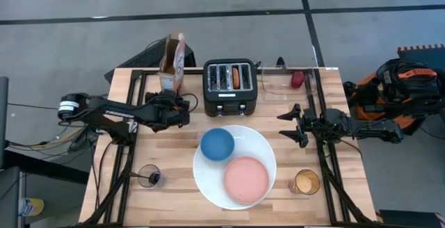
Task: Arrange a breakfast setting
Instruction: Pour the cereal into the blue bowl
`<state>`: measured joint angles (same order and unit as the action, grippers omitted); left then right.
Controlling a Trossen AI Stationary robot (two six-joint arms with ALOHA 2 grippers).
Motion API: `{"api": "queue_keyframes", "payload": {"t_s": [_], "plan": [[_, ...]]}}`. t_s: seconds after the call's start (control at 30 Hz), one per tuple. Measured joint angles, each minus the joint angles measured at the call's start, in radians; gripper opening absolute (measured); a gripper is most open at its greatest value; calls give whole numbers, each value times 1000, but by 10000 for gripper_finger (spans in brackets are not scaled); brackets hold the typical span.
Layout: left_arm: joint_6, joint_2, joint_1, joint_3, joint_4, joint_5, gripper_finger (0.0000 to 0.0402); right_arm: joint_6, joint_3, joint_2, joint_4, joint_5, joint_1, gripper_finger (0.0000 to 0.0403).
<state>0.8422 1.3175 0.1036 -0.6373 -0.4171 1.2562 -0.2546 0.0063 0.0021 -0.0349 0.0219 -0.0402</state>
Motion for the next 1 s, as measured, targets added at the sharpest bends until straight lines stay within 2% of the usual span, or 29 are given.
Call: {"api": "queue_keyframes", "payload": {"t_s": [0.6,0.87,1.0], "plan": [[-522,-458,-11,0,-6,-251,227,0,0,0,0,0,0,356],[-755,-643,-10,0,-49,-466,227,0,0,0,0,1,0,356],[-809,-702,-10,-3,-50,-589,227,0,0,0,0,1,0,356]]}}
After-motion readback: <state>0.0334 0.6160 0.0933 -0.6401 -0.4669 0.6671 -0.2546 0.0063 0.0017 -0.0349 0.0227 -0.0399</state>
